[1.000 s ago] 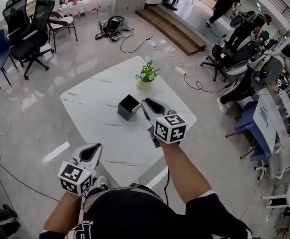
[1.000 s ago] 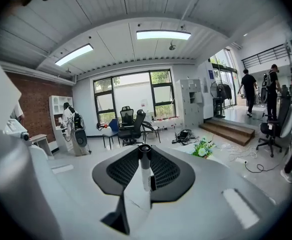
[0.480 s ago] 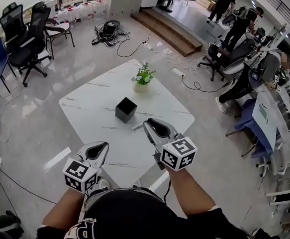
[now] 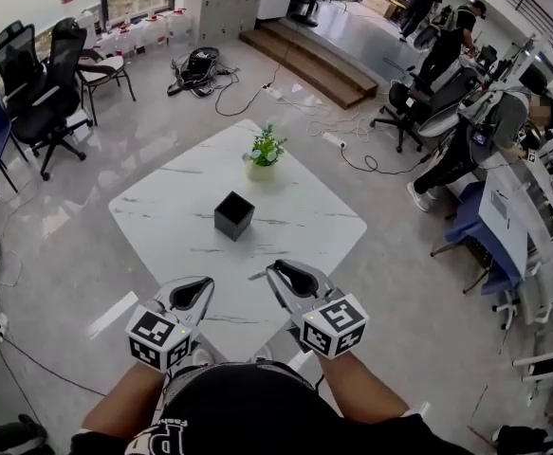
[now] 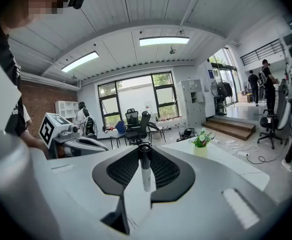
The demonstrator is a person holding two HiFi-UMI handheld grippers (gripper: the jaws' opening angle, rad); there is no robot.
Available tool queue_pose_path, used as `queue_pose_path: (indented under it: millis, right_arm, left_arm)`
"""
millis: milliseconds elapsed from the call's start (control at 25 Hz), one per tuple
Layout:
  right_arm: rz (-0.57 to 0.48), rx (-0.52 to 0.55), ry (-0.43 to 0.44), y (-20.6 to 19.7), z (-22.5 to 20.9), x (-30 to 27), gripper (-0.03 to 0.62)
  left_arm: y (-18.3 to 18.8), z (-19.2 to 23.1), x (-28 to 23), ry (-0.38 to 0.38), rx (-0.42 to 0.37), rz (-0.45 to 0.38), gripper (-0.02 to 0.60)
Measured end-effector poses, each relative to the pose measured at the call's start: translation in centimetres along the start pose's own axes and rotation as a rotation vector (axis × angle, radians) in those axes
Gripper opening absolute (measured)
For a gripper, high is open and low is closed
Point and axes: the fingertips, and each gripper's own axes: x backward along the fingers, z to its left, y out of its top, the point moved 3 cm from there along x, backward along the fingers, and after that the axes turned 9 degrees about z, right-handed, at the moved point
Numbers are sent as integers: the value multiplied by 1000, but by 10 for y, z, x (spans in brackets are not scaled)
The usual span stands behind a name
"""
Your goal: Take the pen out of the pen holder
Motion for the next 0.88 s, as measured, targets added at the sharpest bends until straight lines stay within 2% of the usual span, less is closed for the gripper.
queue_pose_path:
  millis: [400,880]
  right_arm:
    - [2,12,24,-19,18,17,70]
    - [7,-28,13,-33,13,17,71]
  left_arm:
    - [-7,-13,-4,-34,-16,11,57]
    - [-2,-16,-4,-36,-9,-6,57]
